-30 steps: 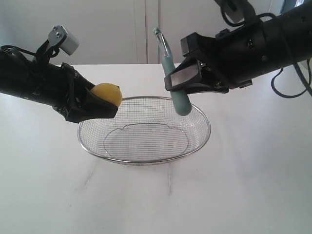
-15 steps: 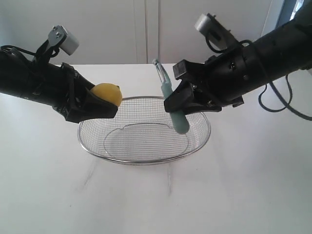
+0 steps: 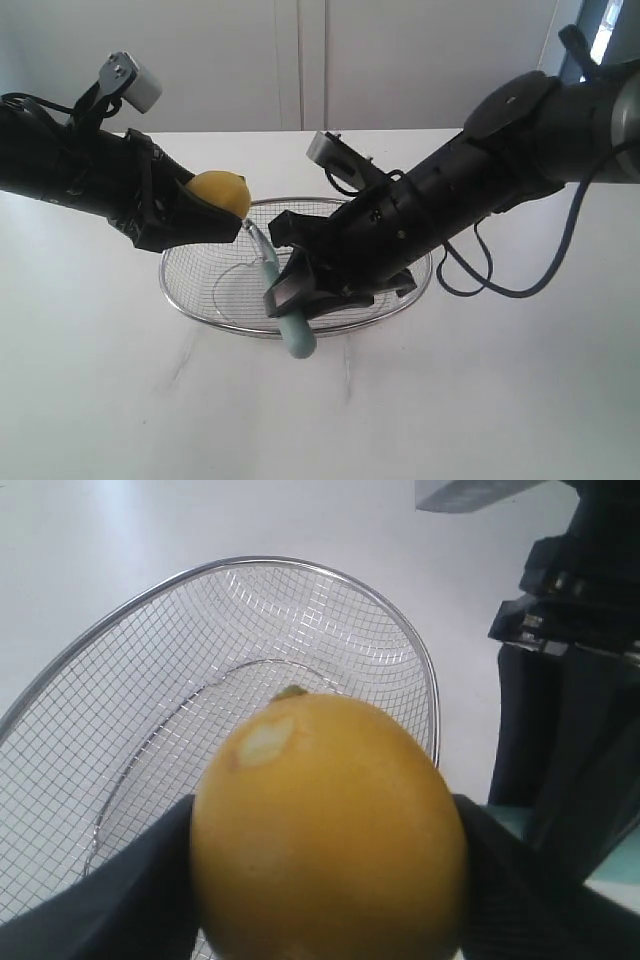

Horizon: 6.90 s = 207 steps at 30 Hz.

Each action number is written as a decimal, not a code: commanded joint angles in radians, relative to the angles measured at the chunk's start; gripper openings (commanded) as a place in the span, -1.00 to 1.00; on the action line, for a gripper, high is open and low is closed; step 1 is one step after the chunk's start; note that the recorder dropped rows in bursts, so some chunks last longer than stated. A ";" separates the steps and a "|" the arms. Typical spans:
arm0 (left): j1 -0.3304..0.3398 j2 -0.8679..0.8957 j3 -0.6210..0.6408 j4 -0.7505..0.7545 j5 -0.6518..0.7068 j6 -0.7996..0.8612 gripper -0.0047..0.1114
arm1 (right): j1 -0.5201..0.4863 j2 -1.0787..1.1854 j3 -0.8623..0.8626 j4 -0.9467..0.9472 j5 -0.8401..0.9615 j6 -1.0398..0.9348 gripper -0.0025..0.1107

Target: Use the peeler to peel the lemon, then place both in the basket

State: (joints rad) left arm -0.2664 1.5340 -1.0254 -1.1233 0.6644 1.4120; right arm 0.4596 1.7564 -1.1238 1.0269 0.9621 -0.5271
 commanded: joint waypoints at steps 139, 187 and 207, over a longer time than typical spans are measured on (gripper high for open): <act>-0.005 -0.004 0.001 -0.027 0.032 0.002 -0.92 | 0.010 -0.022 -0.041 0.010 -0.001 -0.019 -0.96; -0.005 -0.004 0.001 -0.027 0.039 0.002 -0.92 | 0.005 -0.122 -0.041 -0.082 -0.113 -0.026 -0.96; -0.005 -0.004 0.001 -0.027 0.039 0.002 -0.92 | 0.005 -0.197 -0.041 -0.084 -0.135 -0.018 -0.96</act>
State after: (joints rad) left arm -0.2664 1.5340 -1.0254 -1.1274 0.6842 1.4141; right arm 0.4686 1.5905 -1.1552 0.9379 0.8380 -0.5426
